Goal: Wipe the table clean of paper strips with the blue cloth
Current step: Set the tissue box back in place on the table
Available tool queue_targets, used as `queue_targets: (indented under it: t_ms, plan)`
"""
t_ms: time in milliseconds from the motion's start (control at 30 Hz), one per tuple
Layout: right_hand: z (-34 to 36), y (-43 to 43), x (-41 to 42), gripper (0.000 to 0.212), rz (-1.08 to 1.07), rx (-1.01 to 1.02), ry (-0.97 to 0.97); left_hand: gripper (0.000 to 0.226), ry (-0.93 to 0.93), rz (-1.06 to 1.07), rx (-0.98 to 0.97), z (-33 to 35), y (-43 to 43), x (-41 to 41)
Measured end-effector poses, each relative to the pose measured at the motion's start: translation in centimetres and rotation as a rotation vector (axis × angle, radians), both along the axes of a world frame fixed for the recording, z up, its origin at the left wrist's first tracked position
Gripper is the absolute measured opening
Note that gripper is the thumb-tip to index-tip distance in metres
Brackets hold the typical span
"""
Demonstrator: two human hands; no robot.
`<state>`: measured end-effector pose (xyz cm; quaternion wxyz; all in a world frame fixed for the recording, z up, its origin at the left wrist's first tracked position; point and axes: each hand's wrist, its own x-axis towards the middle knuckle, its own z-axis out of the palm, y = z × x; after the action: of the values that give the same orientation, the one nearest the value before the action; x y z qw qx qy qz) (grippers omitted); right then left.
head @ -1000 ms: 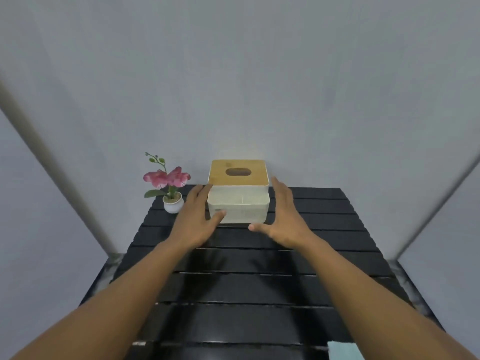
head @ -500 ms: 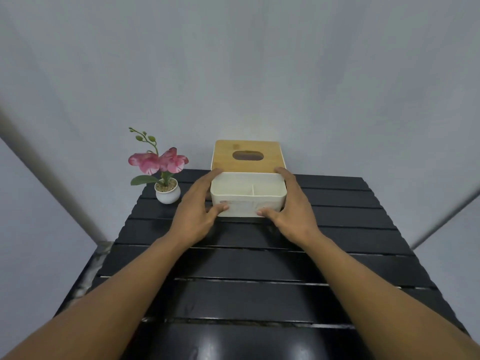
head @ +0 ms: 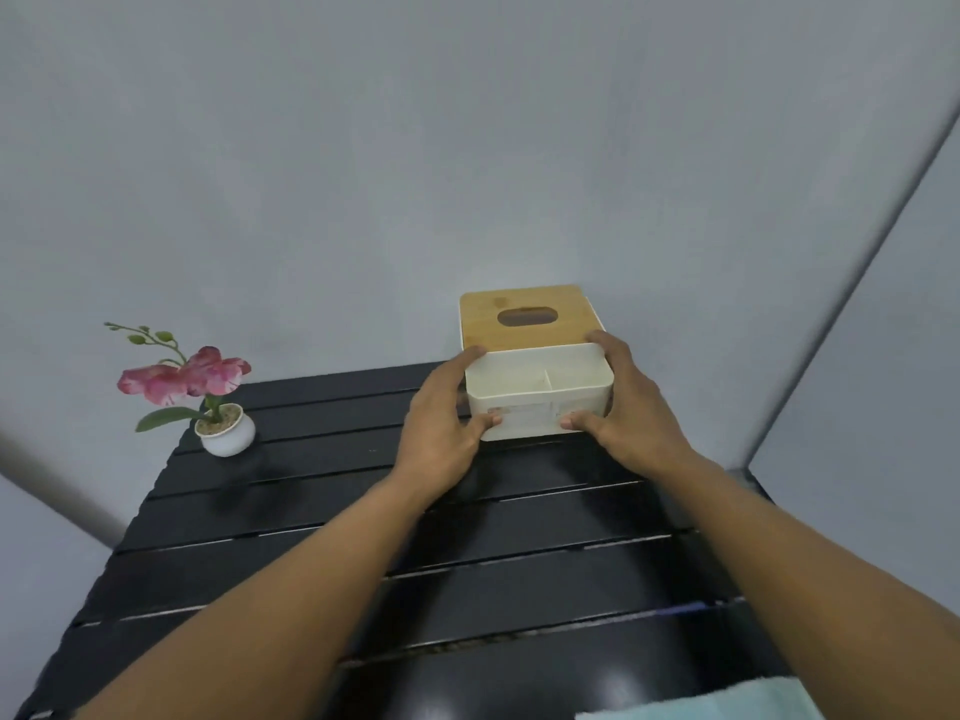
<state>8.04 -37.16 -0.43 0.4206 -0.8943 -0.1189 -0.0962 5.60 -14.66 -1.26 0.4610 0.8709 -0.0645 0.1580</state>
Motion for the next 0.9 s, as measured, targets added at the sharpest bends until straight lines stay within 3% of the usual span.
queue_targets:
  t_ms: [233, 533, 733, 800, 900]
  plan:
    - [-1.3, -4.3, 0.7, 0.092, -0.023, 0.009, 0.03, 0.071, -0.012, 0.009, 0.064, -1.4, -4.8, 1.7]
    - [-2.8, -4.6, 1.6, 0.106, -0.068, 0.131, 0.015, 0.07, -0.028, 0.042, 0.118, -1.8, -5.1, 2.8]
    - [-4.1, -4.7, 1.9, 0.104, -0.142, 0.152, 0.051, 0.075, -0.024, 0.026, 0.128, -2.1, -4.8, 3.1]
    - [-4.2, -4.6, 1.9, 0.103, -0.147, 0.146, 0.056, 0.081, -0.013, 0.023, 0.129, -2.0, -4.8, 3.0]
    - [-4.0, -4.6, 1.7, 0.105, -0.132, 0.186, 0.081, 0.115, 0.146, -0.041, 0.146, -2.0, -4.4, 2.2]
